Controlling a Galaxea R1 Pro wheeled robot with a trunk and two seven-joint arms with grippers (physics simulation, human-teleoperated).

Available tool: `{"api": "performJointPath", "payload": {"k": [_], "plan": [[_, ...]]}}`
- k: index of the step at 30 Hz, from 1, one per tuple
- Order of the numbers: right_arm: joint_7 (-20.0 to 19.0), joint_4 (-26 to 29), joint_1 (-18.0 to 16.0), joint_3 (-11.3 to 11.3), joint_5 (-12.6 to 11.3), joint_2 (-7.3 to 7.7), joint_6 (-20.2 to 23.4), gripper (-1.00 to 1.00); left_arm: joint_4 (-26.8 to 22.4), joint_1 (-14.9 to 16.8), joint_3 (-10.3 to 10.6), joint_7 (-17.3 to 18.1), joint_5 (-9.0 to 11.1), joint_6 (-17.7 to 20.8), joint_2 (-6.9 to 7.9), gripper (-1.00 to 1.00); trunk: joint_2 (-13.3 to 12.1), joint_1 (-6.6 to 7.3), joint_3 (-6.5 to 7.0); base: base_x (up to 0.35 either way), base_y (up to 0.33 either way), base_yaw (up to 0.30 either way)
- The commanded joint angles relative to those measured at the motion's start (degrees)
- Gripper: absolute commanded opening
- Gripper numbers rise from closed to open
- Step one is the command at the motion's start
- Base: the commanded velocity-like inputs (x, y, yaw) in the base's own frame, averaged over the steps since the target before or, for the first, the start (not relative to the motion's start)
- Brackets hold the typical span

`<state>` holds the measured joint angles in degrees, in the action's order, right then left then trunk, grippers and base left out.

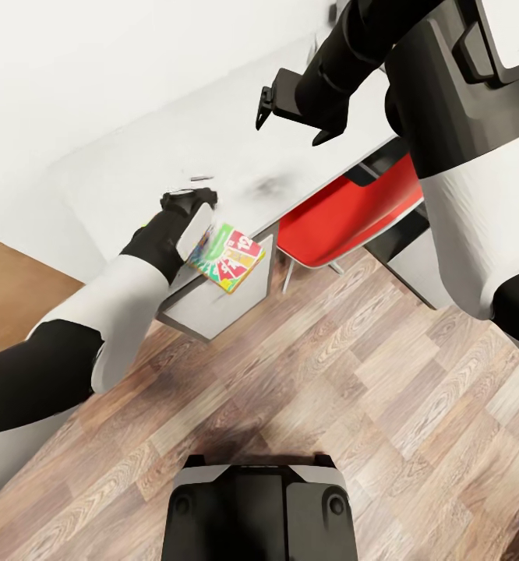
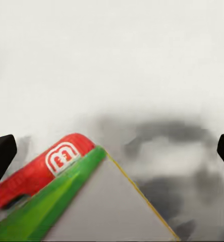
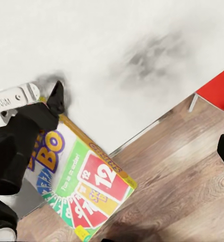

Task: Put all the toys in the child's room - the three board games (two on the bed and one on the table), the two jigsaw puzzles on the table, and the tennis ball on the table - inside the toy box on the table in the child's room.

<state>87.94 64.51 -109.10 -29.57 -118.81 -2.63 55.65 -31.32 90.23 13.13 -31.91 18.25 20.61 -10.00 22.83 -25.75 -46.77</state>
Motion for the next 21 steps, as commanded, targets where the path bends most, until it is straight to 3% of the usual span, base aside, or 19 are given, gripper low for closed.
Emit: {"api": "performJointPath", "payload": {"k": [1,5,10,13,18,21], "plan": [[0.6,0.0,-0.1,0.0,-0.5,0.00,0.6,1.00,-1.2,0.0,-1.8,-1.2,0.3,0.2,0.00,1.00,0.1,-0.03,-0.07,-0.002,0.000,0.000],[0.6,0.0,-0.1,0.0,-0.6,0.06,0.6,1.00,-8.4,-0.3,-7.8,-4.5,0.2,0.7,0.13,1.00,0.1,-0.03,-0.07,0.000,0.000,0.000],[0.6,0.0,-0.1,0.0,-0.6,0.08,0.7,1.00,-14.7,-0.5,-10.9,-5.6,0.2,2.8,1.99,1.00,0.1,-0.03,-0.07,0.000,0.000,0.000],[0.6,0.1,-0.1,0.1,-0.7,0.11,0.7,1.00,-17.4,-0.6,-13.7,-5.7,0.3,6.7,3.35,1.00,0.1,-0.03,-0.07,0.000,0.000,0.000],[0.7,0.2,-0.1,0.0,-0.9,0.22,0.7,1.00,-22.9,-0.9,-21.9,-5.0,0.5,19.6,6.12,1.00,0.1,-0.03,-0.07,0.000,0.000,0.000],[0.7,0.5,-0.1,0.1,-0.9,0.36,0.6,1.00,-24.9,-2.9,-31.1,-1.9,0.7,30.3,10.45,1.00,0.1,-0.03,-0.07,0.000,0.000,0.000]]}}
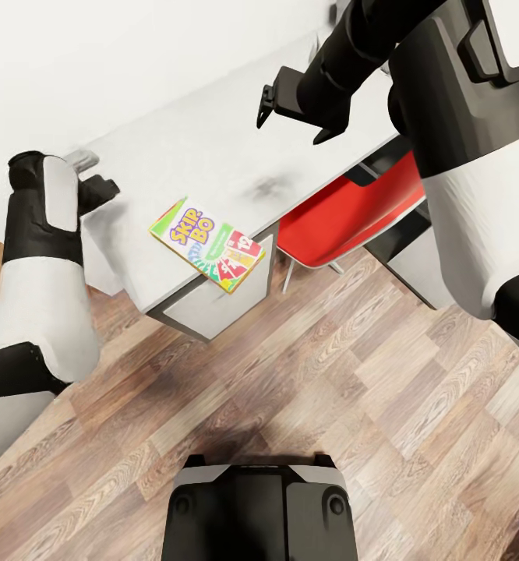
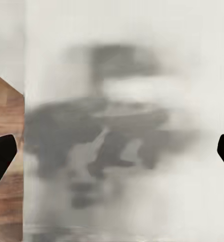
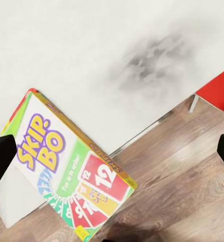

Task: Put all the toys in the child's room - the three board games (two on the bed and one on the table), the two jigsaw puzzles on the table, and the tennis ball on the table - inside the toy box on the table in the child's room.

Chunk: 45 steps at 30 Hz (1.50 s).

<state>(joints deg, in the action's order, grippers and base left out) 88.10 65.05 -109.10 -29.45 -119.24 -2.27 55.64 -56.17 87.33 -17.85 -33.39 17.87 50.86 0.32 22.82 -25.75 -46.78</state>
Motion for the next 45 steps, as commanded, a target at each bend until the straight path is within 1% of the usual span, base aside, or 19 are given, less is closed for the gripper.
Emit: {"api": "performJointPath", "payload": {"k": [1,2,3,4,5,6,9,10,11,13,15,17,20,22,25,27,30,36,45], "plan": [[0.6,0.1,-0.1,0.0,-0.5,0.06,0.6,1.00,-0.3,-1.6,-3.1,1.6,1.0,2.8,2.18,1.00,0.1,-0.03,-0.07,0.000,0.000,0.000],[0.6,0.1,-0.1,0.0,-0.5,0.13,0.6,1.00,-0.5,-3.5,-5.5,4.2,1.0,4.9,4.48,1.00,0.1,-0.03,-0.07,0.000,0.000,0.000],[0.6,0.2,-0.1,0.0,-0.3,0.14,0.7,1.00,-0.6,-5.8,-7.1,7.3,0.9,6.3,6.84,1.00,0.1,-0.03,-0.07,0.000,0.000,0.000],[0.6,0.2,-0.1,0.0,-0.2,0.16,0.7,1.00,-0.7,-7.0,-7.7,9.1,0.9,6.8,7.97,1.00,0.1,-0.03,-0.07,0.000,0.000,0.000],[0.6,0.2,-0.1,-0.1,-0.1,0.28,0.6,1.00,-0.8,-9.7,-8.6,12.6,0.9,7.6,10.23,1.00,0.1,-0.03,-0.07,0.000,0.000,0.000],[0.7,0.3,-0.1,-0.1,-0.1,0.34,0.4,1.00,-0.8,-11.2,-8.9,14.4,0.9,7.8,11.35,1.00,0.1,-0.03,-0.07,0.000,0.000,0.000],[0.8,0.7,0.0,-0.3,0.0,0.54,-0.1,1.00,-0.8,-21.7,-10.0,24.7,0.8,8.2,17.66,1.00,0.1,-0.03,-0.07,0.000,0.000,0.000],[0.8,0.7,0.1,-0.3,0.1,0.56,-0.2,1.00,-0.8,-23.7,-10.0,26.2,0.7,8.1,18.41,1.00,0.1,-0.03,-0.07,0.000,0.000,0.000],[0.9,0.8,0.2,-0.3,0.1,0.52,-0.3,1.00,-0.6,-27.7,-10.2,28.8,0.7,7.3,19.55,1.00,0.1,-0.03,-0.07,0.000,0.000,0.000],[1.0,0.8,0.5,-0.2,0.2,0.47,-0.4,1.00,-0.4,-34.9,-10.2,32.6,0.7,3.2,20.56,1.00,0.1,-0.03,-0.07,-0.032,0.000,0.000],[1.2,0.8,0.6,-0.1,0.2,0.47,-0.4,1.00,-0.2,-38.9,-10.1,34.1,0.7,-0.5,20.65,1.00,0.1,-0.03,-0.07,-0.140,0.000,0.000],[1.4,0.9,0.6,-0.1,0.2,0.53,-0.4,1.00,0.1,-41.9,-10.1,35.1,0.7,-3.0,20.34,1.00,0.1,-0.03,-0.07,-0.233,0.000,0.000],[1.7,1.6,0.6,-0.1,0.2,0.63,-0.5,1.00,2.3,-46.0,-9.9,36.3,0.3,-6.0,18.67,1.00,0.1,-0.03,-0.07,-0.233,0.000,0.000],[1.7,1.8,0.6,-0.3,0.4,0.61,-0.5,1.00,4.1,-47.1,-8.5,36.5,0.2,-8.6,17.09,1.00,0.1,-0.03,-0.07,-0.089,0.000,0.000],[1.7,2.0,0.6,-0.3,1.2,0.67,-0.5,1.00,5.2,-47.7,-3.6,36.7,0.2,-11.5,15.01,1.00,0.1,-0.03,-0.03,-0.128,0.000,0.000],[1.7,2.1,0.6,-0.3,2.0,0.68,-0.5,1.00,5.9,-47.8,-1.5,36.6,0.1,-12.2,14.49,1.00,0.1,-0.03,0.06,-0.241,0.000,0.000],[1.6,2.0,0.6,-0.3,3.0,0.69,-0.5,1.00,7.2,-47.8,0.4,36.5,0.1,-13.7,13.71,1.00,0.1,-0.03,0.27,-0.225,0.000,0.000],[1.8,2.2,0.6,-0.3,3.3,0.81,-0.4,1.00,8.5,-47.9,1.4,36.5,0.1,-17.4,12.94,1.00,0.1,-0.03,0.80,-0.062,0.000,0.000],[1.9,2.5,0.6,-0.3,3.3,0.78,-0.4,1.00,8.8,-47.9,1.5,36.4,0.1,-18.3,12.64,1.00,0.1,-0.03,1.62,-0.005,0.000,0.000]]}}
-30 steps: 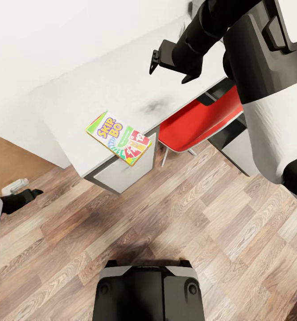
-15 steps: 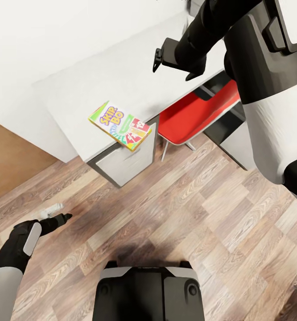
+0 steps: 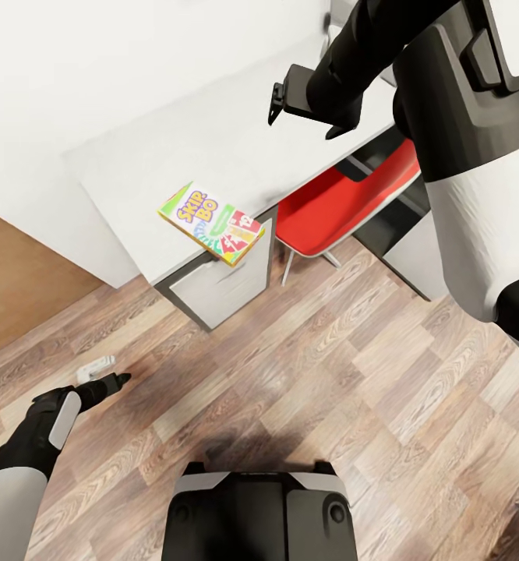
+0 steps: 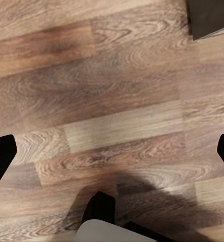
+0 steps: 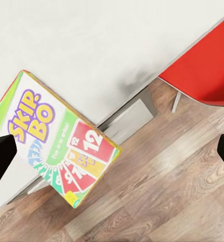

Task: Put all the toys in the child's room - the three board games (two on the bed and one on the table), the two jigsaw puzzles on the table, and the tennis ball on the table - inside the toy box on the table in the child's room.

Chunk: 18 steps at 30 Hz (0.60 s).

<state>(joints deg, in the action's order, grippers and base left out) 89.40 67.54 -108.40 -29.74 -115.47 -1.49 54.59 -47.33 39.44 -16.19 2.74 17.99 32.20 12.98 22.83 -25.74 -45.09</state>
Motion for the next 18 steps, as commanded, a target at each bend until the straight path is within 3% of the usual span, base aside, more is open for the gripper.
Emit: {"api": "performJointPath", "payload": {"k": [1,11,18], "plan": [[0.6,0.0,-0.1,-0.1,-0.5,0.00,0.6,1.00,-0.1,0.0,-0.2,0.2,0.0,0.3,-0.07,1.00,0.1,-0.04,0.03,0.000,0.000,0.000],[0.6,0.0,0.1,-0.2,-0.3,-0.08,0.3,1.00,0.0,0.0,-0.1,0.4,0.0,0.4,-0.19,1.00,0.1,-0.04,0.96,0.000,0.000,0.000],[0.6,-0.1,2.0,-0.3,-0.3,-0.33,-2.0,1.00,0.0,0.0,-0.2,0.4,0.0,0.5,-0.10,1.00,0.1,-0.04,1.62,0.000,0.000,0.000]]}}
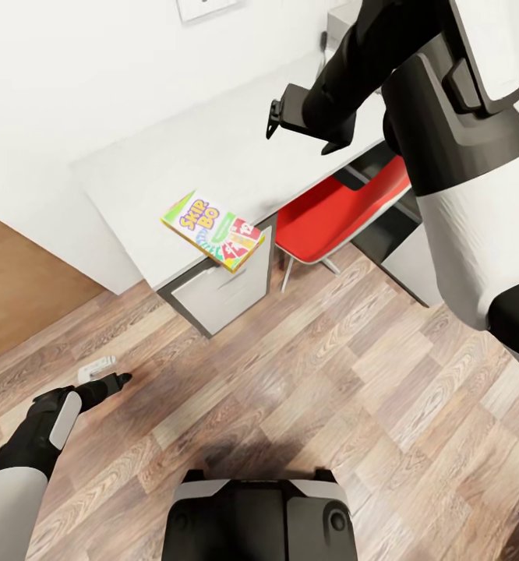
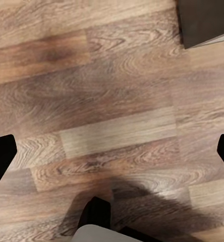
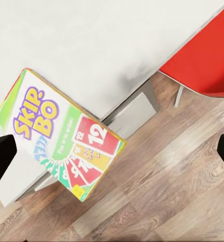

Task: Put all the toys in the child's room - the three board games (two on the bed and one on the table), the two jigsaw puzzles on the table, and the tennis ball on the table - inside the toy box on the table in the child's room.

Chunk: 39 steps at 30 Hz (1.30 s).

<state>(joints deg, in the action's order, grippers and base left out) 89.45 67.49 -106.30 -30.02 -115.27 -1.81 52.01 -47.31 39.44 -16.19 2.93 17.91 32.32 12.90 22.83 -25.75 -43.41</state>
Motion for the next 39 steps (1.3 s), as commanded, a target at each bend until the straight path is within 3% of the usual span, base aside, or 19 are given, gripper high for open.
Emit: {"api": "performJointPath", "payload": {"k": [1,8,12,15,19,28,34,39], "plan": [[0.5,0.0,0.1,0.0,-0.5,-0.01,0.5,1.00,-0.1,0.0,-0.1,0.2,0.0,0.4,-0.04,1.00,0.1,-0.04,0.03,0.000,0.000,0.000],[0.5,0.1,0.7,-0.1,-0.5,0.19,0.4,1.00,0.6,0.0,0.5,-0.2,0.1,0.6,-0.41,1.00,0.1,-0.04,0.69,0.000,0.000,0.000],[0.5,0.0,1.3,-0.1,-0.5,0.21,0.4,1.00,2.3,0.0,3.9,-0.9,0.0,0.5,-2.32,1.00,0.1,-0.04,1.07,0.000,0.000,0.000],[0.5,0.0,1.5,-0.1,-0.5,0.11,0.4,1.00,3.5,0.0,6.4,-2.7,-0.1,0.2,-3.03,1.00,0.1,-0.04,1.35,0.000,0.000,0.000],[0.5,-0.1,1.5,-0.1,-0.4,0.00,0.4,1.00,4.8,0.0,8.2,-5.1,-0.1,0.1,-3.33,1.00,0.1,-0.04,1.73,0.000,0.000,0.000],[0.5,-0.1,1.5,-0.1,-0.4,-0.14,0.4,1.00,5.2,0.0,8.8,-5.9,-0.1,-0.4,-3.40,1.00,0.1,-0.04,2.58,0.000,0.000,0.000],[0.5,-0.1,1.5,-0.2,-0.4,-0.45,0.3,1.00,5.7,0.0,8.9,-6.0,0.1,-3.6,-3.44,1.00,0.1,-0.04,3.15,0.000,0.000,0.000],[0.5,-0.1,1.6,-0.2,-0.4,-0.61,0.3,1.00,8.9,0.0,9.0,-6.0,-0.2,-5.2,-4.64,1.00,0.1,-0.04,3.63,0.000,0.000,0.000]]}}
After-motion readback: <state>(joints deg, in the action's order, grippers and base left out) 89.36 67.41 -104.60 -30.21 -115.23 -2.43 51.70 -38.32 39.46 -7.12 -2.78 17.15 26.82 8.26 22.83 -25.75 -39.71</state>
